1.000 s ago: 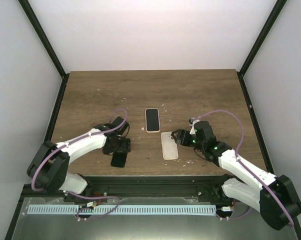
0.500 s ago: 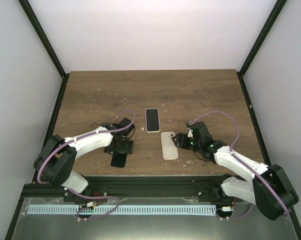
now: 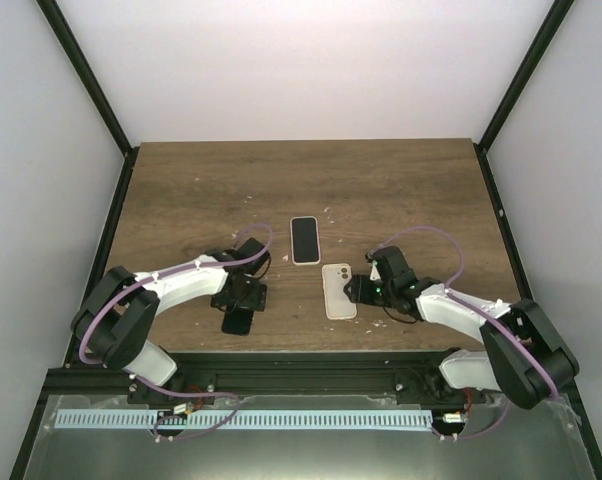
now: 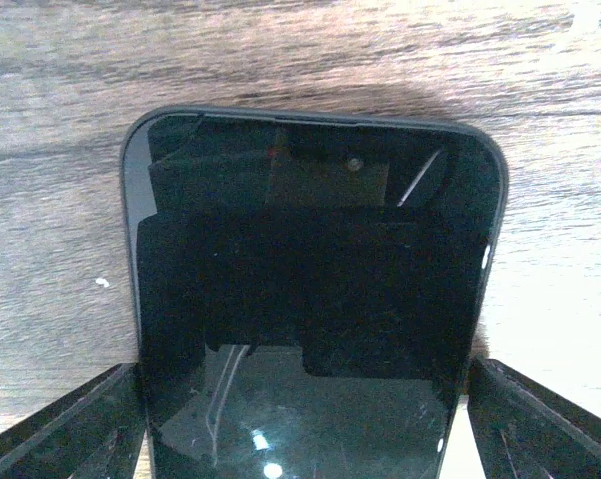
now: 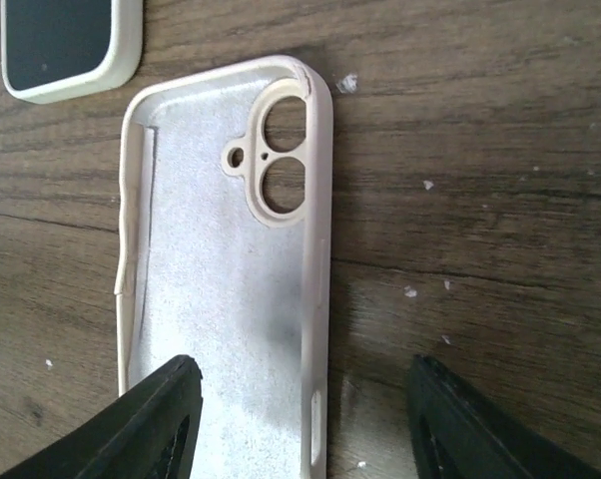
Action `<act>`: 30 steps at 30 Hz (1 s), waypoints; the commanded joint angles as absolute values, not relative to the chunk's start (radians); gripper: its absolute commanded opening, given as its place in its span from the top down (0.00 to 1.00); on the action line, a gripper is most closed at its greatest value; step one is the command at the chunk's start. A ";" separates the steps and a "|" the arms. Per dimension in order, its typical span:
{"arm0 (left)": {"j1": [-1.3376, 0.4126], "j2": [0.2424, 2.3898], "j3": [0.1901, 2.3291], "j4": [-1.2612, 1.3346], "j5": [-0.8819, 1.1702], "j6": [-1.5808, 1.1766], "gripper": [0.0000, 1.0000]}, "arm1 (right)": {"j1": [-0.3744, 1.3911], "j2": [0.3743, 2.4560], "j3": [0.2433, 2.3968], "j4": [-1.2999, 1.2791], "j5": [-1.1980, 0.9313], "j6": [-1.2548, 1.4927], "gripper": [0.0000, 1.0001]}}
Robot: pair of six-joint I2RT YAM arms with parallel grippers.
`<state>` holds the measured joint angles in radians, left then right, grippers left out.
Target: Put the phone into the phone case
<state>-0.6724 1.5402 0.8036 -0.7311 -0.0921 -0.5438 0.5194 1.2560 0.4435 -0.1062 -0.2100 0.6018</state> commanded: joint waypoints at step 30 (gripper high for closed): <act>-0.674 1.351 0.834 -0.635 0.149 -0.600 0.46 | 0.740 1.435 0.535 -0.040 -0.216 0.779 0.84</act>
<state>-0.6724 1.3880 0.7967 -0.7052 0.0505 -0.5716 0.7055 1.3979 0.4908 -0.0288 -0.2390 0.7559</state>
